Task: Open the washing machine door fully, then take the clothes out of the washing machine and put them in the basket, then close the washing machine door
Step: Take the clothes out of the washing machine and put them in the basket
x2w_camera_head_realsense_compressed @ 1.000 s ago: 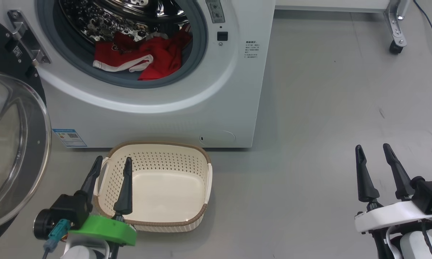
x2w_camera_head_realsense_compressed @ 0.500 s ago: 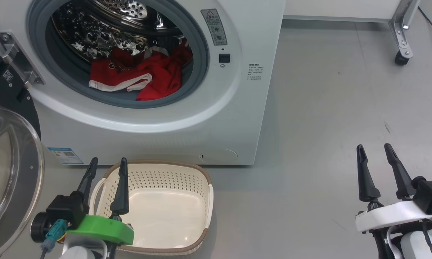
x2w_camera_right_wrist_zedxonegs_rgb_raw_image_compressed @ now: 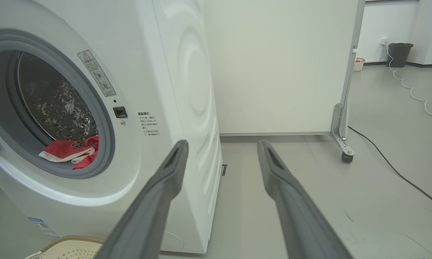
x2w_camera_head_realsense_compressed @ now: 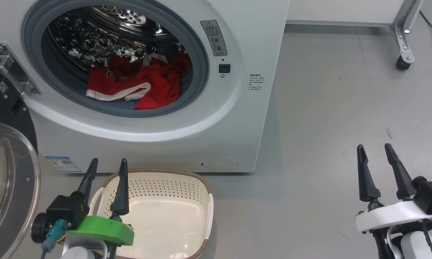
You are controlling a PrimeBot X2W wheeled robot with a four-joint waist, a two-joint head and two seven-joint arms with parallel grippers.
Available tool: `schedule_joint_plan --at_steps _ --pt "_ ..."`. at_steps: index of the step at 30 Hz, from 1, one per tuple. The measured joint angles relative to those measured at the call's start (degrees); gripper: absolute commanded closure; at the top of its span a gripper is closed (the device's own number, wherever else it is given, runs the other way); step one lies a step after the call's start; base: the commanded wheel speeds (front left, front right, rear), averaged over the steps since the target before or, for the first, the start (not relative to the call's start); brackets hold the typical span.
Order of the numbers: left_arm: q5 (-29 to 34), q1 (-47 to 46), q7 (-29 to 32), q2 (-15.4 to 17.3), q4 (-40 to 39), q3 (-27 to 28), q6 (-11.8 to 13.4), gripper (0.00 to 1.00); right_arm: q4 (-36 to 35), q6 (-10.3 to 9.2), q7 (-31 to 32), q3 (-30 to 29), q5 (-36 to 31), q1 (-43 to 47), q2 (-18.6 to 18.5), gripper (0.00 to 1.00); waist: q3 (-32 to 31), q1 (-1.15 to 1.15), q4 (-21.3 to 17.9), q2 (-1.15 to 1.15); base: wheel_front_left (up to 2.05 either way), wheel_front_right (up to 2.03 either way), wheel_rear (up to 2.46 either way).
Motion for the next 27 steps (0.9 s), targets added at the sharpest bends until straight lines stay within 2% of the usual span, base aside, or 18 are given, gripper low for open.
schedule_joint_plan --at_steps 27 --pt "0.45 0.00 0.00 0.00 0.14 -0.36 0.04 0.00 0.00 0.29 0.00 -0.15 -0.19 0.00 0.19 0.00 0.52 0.00 0.18 0.00 0.01 -0.01 0.00"
